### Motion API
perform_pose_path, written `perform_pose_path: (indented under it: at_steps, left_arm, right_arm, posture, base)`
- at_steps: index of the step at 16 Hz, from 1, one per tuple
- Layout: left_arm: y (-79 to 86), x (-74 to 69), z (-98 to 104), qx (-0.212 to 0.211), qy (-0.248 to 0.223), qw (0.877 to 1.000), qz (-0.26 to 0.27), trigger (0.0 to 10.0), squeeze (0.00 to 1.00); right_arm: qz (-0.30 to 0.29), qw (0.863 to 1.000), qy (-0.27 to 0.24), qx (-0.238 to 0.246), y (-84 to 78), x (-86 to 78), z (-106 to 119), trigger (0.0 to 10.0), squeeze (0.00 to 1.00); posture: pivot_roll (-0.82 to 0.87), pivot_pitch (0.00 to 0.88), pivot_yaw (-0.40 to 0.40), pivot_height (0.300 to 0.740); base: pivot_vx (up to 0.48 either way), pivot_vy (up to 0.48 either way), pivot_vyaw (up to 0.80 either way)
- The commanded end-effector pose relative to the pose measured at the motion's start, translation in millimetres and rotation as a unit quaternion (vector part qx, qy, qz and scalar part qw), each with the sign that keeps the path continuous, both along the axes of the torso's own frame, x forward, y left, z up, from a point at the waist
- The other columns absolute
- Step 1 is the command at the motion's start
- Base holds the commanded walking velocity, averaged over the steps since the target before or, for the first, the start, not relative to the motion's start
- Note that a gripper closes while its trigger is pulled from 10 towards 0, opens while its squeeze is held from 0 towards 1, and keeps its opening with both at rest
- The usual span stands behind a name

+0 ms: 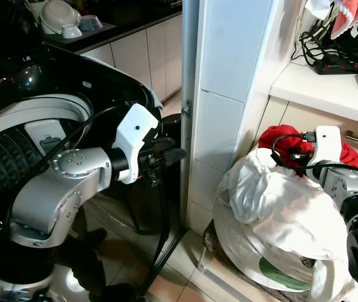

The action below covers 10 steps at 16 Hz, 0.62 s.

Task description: Clothes washing

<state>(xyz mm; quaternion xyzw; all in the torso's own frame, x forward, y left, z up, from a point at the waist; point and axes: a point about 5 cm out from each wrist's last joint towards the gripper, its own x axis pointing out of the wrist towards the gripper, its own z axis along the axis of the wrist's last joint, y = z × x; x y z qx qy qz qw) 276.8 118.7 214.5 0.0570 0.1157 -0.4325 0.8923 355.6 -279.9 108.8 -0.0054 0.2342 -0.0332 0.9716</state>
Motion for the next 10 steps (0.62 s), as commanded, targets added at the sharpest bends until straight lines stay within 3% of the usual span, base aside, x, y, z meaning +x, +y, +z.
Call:
perform_pose_path:
  at_steps: [1, 3, 4, 6, 7, 8, 10]
  left_arm:
    - [4.0, 1.0, 1.1, 0.001, 0.005, 1.000, 0.016, 10.0, 0.00]
    - [6.3, 3.3, 1.2, 0.029, -0.019, 0.999, 0.026, 10.0, 0.00]
    - [7.8, 8.2, 1.9, 0.035, -0.052, 0.997, 0.046, 10.0, 0.00]
    - [11.3, 19.0, 11.7, -0.002, -0.142, 0.982, 0.123, 10.0, 0.00]
    - [12.2, 21.3, 11.3, -0.024, -0.124, 0.982, 0.141, 10.0, 0.00]
    - [10.4, 21.7, 14.8, -0.050, -0.136, 0.978, 0.152, 10.0, 0.00]
    - [8.3, 22.5, 12.9, -0.050, -0.124, 0.982, 0.134, 10.0, 0.00]
  right_arm:
    - [-0.001, 1.000, -0.001, 0.003, -0.2, 1.2, 2.1, 0.0, 0.00]
    - [-0.001, 1.000, -0.008, 0.003, -0.8, 2.8, 5.6, 0.0, 0.00]
    - [-0.004, 1.000, -0.021, 0.004, -3.1, 4.8, 11.9, 0.0, 0.00]
    - [-0.006, 0.999, -0.051, 0.017, -7.8, 8.6, 25.6, 0.0, 0.00]
    - [-0.002, 0.997, -0.071, 0.021, -10.7, 11.2, 36.2, 0.0, 0.00]
    - [0.003, 0.995, -0.097, 0.022, -14.4, 13.9, 50.8, 0.0, 0.00]
    - [0.017, 0.989, -0.145, 0.024, -17.2, 16.7, 77.2, 0.0, 0.00]
  posture:
    - [0.02, 0.000, 0.031, 0.740]
    - [0.01, 0.000, 0.032, 0.740]
    - [0.01, 0.000, 0.027, 0.740]
    - [0.00, 0.000, 0.025, 0.740]
    - [-0.01, 0.000, 0.028, 0.740]
    - [-0.02, 0.000, 0.028, 0.740]
    - [-0.03, 0.000, 0.034, 0.740]
  base:
    - [0.000, 0.000, 0.00]
    - [0.000, 0.000, 0.00]
    - [0.000, 0.000, 0.00]
    - [0.000, 0.000, 0.00]
    - [0.000, 0.000, 0.00]
    - [0.000, 0.000, 0.00]
    - [0.000, 0.000, 0.00]
